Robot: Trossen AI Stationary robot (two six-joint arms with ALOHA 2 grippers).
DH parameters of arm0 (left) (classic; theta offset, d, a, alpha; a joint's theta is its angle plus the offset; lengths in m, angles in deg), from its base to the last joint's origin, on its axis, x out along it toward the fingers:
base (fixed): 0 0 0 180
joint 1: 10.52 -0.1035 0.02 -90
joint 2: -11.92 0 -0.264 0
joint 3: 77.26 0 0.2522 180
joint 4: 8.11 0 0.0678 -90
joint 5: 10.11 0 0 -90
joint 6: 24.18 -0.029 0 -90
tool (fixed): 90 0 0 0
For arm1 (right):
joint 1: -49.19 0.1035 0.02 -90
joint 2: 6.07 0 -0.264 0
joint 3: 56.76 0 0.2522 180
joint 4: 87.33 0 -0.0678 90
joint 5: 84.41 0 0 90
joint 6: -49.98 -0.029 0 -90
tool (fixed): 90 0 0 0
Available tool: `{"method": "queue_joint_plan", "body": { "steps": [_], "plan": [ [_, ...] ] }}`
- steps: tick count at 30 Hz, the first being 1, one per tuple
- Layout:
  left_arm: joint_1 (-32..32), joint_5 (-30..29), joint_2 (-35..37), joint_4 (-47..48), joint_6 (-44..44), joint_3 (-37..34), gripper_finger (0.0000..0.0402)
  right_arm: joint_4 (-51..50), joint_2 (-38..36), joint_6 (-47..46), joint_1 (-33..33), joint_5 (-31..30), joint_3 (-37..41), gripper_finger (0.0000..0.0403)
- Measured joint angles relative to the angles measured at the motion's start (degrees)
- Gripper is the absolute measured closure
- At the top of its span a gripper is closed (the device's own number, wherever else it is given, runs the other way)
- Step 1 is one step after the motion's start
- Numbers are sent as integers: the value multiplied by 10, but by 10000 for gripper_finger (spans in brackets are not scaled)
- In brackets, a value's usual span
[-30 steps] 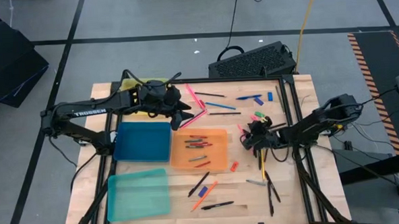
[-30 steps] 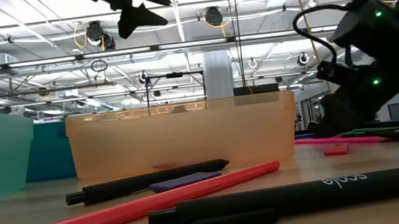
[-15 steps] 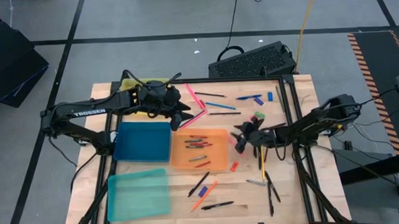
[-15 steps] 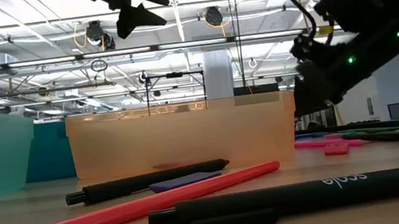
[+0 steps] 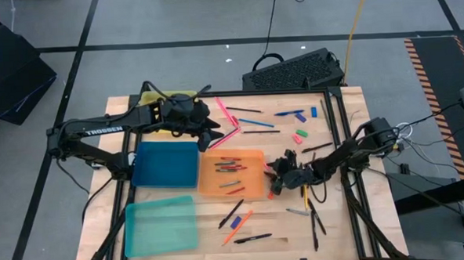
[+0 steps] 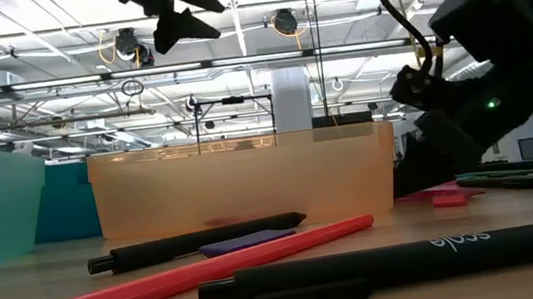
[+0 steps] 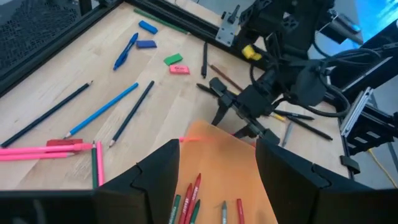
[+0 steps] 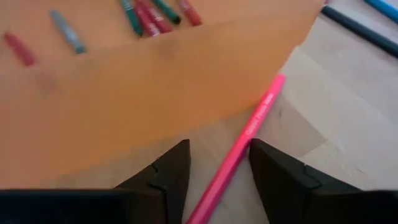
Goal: Sort crayons/erasers/pens/pencils in bins
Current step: Put the pink pencil into yellow bin
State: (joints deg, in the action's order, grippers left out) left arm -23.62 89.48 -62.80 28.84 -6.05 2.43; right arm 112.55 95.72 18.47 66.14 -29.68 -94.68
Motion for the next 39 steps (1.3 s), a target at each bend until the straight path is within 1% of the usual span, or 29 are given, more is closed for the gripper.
{"method": "queue_joint_plan", "body": {
  "steps": [3,7,10,12,13,15,17,20,24,26,30,34,37,39],
  "plan": [
    [0,-14,0,12,0,0,188,-17,13,-22,-3,-34,9,273],
    [0,-24,2,16,14,0,188,-14,13,-44,-24,-42,27,326],
    [0,-51,10,13,27,0,188,-5,13,-71,-42,-53,43,371],
    [0,-56,17,19,30,0,188,2,13,-72,-48,-62,50,389],
    [-1,-57,20,17,30,0,188,2,13,-67,-51,-76,54,391],
    [0,-57,30,29,30,0,188,-8,15,-58,-64,-124,65,384],
    [0,-56,40,33,30,0,188,-9,15,-54,-77,-141,70,379],
    [0,-57,50,41,31,0,188,10,15,-41,-100,-142,79,385],
    [0,-57,53,42,43,0,188,61,12,40,-118,-140,83,392],
    [0,-57,52,44,45,0,188,84,0,86,-125,-128,82,392],
    [1,-74,49,40,34,0,188,102,-67,158,-135,-122,84,392],
    [2,-97,51,3,12,0,188,132,-180,223,-137,-118,81,392],
    [2,-101,51,-47,3,0,188,174,-267,267,-138,-91,81,392],
    [5,-102,45,-85,0,-1,188,202,-320,277,-140,-66,76,392]
  ]
}}
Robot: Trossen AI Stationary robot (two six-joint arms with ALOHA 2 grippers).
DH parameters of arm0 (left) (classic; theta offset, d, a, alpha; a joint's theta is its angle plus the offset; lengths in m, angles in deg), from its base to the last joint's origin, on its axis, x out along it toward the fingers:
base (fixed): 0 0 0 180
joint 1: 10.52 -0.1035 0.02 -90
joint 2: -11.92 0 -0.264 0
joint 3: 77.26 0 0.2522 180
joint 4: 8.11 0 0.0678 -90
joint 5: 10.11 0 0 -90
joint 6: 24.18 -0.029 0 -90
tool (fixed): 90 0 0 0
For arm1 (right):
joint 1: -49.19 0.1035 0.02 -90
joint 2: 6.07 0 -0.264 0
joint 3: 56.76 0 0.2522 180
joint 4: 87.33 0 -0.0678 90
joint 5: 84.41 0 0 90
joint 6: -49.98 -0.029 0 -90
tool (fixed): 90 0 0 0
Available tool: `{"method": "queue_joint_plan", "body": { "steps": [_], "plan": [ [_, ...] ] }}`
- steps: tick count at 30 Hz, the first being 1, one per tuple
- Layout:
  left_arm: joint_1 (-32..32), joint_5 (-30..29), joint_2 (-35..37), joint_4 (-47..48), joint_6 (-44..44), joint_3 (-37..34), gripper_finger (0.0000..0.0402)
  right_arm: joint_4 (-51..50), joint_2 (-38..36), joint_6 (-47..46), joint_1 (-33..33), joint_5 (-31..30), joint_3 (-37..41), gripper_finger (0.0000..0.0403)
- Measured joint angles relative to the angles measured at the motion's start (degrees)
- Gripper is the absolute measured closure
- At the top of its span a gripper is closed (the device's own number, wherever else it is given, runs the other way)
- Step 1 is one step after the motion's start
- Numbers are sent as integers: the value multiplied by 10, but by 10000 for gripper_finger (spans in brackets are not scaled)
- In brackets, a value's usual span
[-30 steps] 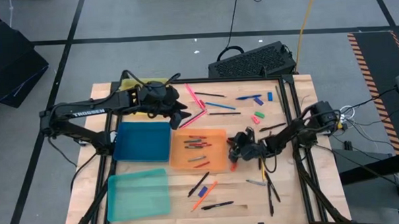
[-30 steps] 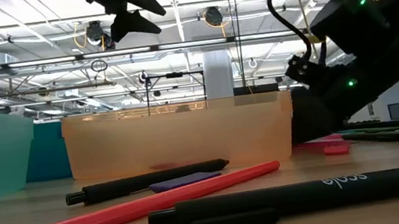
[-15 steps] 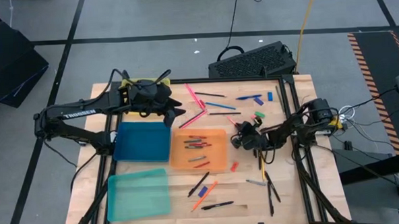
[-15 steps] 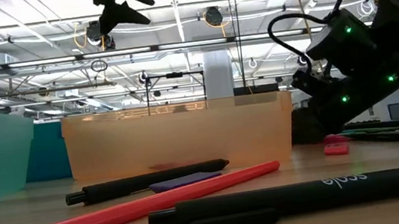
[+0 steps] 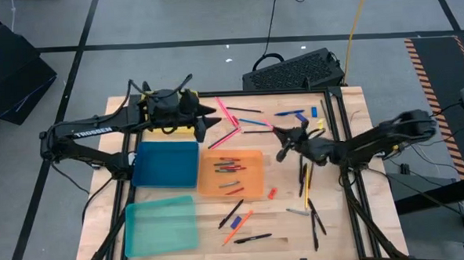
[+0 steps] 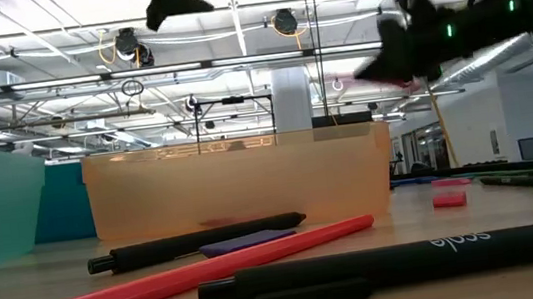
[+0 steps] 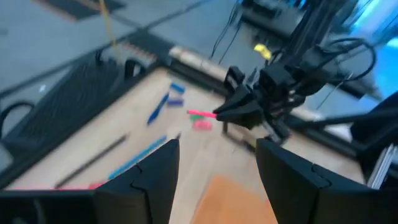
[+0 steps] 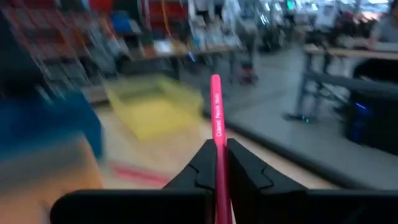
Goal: Sort crayons/erasers/pens/pencils in bins
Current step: Put the pink pencil into yellow bin
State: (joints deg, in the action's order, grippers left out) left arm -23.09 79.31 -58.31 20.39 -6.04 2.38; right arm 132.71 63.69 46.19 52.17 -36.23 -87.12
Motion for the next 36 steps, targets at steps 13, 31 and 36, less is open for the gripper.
{"method": "queue_joint_plan", "body": {
  "steps": [13,31,36],
  "plan": [
    [14,54,-152,-450,-41,-7,188,8,-127,2,-5,159,-88,392],
    [0,126,-293,-657,73,34,188,23,-125,-21,-52,226,-130,392],
    [-1,128,-324,-650,76,94,188,24,-125,-46,-66,227,-130,392]
  ]
}}
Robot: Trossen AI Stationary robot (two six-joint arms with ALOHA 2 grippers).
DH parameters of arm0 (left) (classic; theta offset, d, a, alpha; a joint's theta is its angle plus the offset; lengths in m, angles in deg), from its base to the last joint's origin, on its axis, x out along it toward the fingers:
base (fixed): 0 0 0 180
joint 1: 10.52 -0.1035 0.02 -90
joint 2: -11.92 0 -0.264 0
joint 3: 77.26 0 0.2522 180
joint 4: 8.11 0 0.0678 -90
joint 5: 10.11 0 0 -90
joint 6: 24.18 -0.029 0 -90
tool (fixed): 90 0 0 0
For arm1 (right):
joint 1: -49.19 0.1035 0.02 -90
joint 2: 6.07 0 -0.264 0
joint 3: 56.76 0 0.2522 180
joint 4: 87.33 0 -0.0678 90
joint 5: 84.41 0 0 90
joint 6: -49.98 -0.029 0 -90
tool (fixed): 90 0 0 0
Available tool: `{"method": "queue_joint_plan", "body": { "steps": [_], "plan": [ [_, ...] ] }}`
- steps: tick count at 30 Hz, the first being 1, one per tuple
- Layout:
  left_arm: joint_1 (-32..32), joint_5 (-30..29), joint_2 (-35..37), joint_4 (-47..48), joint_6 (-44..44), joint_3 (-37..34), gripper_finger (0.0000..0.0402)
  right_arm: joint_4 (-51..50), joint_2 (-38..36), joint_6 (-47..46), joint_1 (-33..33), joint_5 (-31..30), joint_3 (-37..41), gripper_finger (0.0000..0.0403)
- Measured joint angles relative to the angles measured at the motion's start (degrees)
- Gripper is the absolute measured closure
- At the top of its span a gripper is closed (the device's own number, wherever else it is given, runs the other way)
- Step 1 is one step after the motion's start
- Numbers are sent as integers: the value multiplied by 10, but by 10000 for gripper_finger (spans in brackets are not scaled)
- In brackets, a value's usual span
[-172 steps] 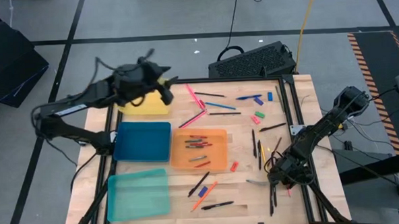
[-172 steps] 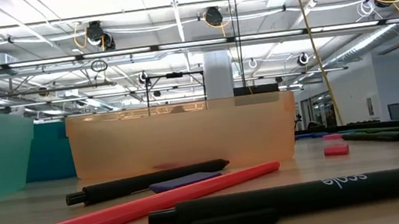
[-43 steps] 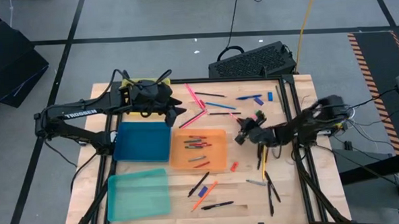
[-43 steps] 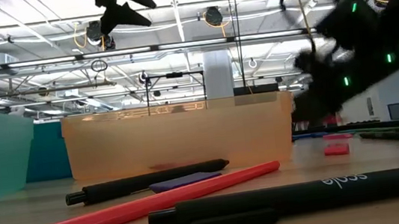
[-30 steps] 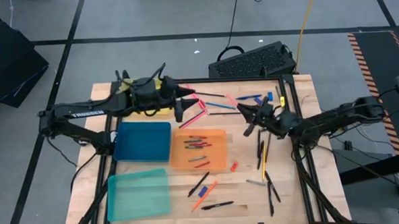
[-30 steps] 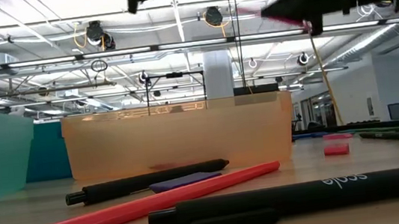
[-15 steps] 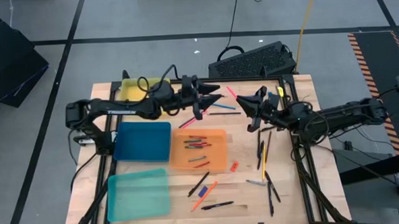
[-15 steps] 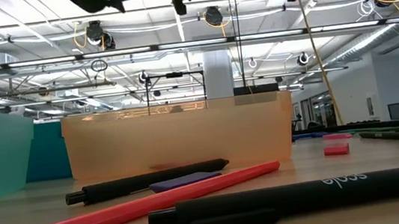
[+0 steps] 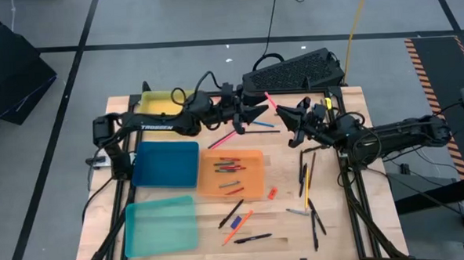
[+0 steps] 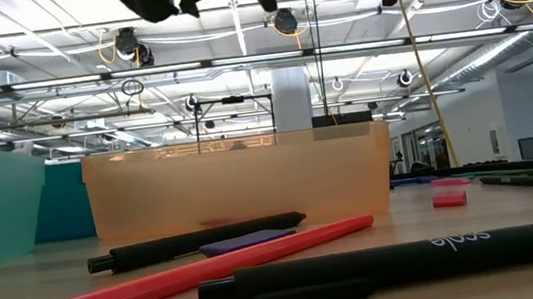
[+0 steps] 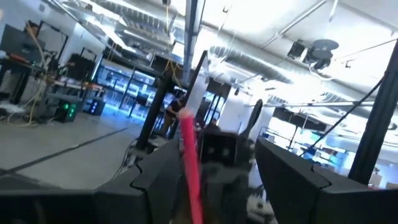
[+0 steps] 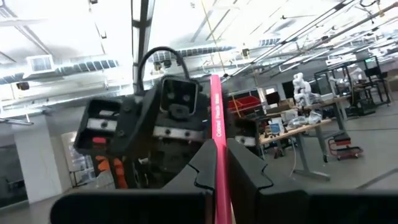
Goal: Sort crayons/erasers/pens/pencils in bins
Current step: Put the pink pencil into yellow bin
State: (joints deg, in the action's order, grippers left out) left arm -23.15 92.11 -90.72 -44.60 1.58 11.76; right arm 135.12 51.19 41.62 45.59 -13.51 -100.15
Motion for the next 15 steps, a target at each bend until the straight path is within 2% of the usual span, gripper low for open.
{"method": "queue_joint_plan", "body": {
  "steps": [4,7,10,14,15],
  "plan": [
    [-2,0,-26,32,0,44,188,11,0,1,-2,2,0,392],
    [-3,36,-40,73,1,77,203,15,0,2,-2,2,0,392],
    [-2,50,-51,115,5,102,255,19,0,1,-2,5,0,392],
    [-1,47,-53,137,-5,115,367,23,0,1,-2,15,0,392],
    [-1,46,-52,142,-6,115,380,23,0,1,-2,15,0,392]
  ]
}}
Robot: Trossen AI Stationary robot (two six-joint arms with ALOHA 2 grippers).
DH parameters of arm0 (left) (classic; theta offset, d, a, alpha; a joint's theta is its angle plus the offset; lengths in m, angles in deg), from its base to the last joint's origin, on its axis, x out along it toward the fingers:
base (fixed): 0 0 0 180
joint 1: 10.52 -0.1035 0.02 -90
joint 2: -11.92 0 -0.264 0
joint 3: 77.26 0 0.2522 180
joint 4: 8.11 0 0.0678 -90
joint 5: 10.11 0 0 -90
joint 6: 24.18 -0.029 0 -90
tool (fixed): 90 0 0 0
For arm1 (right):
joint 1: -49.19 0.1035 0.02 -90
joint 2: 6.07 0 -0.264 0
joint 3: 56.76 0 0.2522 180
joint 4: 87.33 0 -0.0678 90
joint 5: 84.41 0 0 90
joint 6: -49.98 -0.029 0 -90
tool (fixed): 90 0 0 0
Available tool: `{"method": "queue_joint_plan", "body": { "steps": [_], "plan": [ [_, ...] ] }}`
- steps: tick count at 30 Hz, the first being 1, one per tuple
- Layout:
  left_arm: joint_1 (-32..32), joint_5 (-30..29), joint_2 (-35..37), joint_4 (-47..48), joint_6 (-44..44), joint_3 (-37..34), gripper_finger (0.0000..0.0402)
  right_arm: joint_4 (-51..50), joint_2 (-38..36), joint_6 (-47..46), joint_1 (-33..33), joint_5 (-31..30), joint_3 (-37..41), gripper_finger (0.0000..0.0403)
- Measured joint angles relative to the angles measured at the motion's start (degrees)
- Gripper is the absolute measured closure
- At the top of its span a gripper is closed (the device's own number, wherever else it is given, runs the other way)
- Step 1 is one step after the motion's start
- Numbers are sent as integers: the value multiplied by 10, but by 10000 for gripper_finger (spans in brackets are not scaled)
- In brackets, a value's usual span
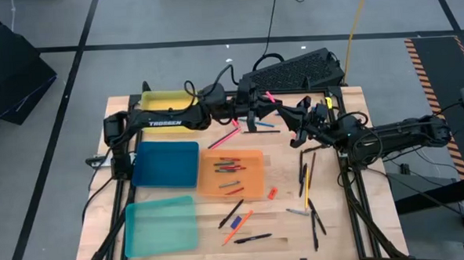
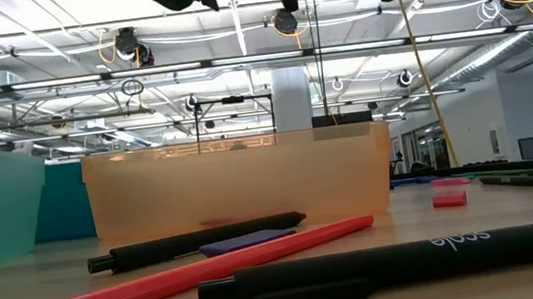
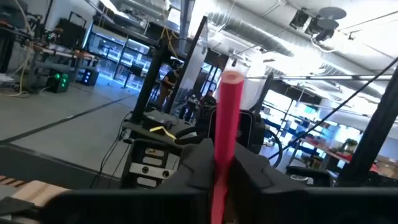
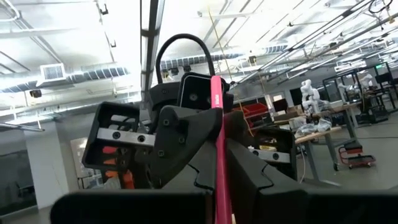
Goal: Sort crayons/erasers/pens/pencils in bins
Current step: Put the pink pencil into yellow bin
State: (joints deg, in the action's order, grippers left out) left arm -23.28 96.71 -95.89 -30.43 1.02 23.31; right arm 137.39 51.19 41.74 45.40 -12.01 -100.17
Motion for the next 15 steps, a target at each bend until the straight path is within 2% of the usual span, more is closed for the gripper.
{"method": "queue_joint_plan", "body": {
  "steps": [5,9,12,15],
  "plan": [
    [1,-13,14,38,-12,0,381,-4,1,19,0,0,0,372],
    [-3,-29,48,119,-52,0,383,3,0,38,0,-2,0,321],
    [-14,-61,97,254,-105,0,383,-5,0,48,0,-3,0,275],
    [-30,-129,153,418,-164,0,383,-29,0,49,0,-3,0,232]
  ]
}}
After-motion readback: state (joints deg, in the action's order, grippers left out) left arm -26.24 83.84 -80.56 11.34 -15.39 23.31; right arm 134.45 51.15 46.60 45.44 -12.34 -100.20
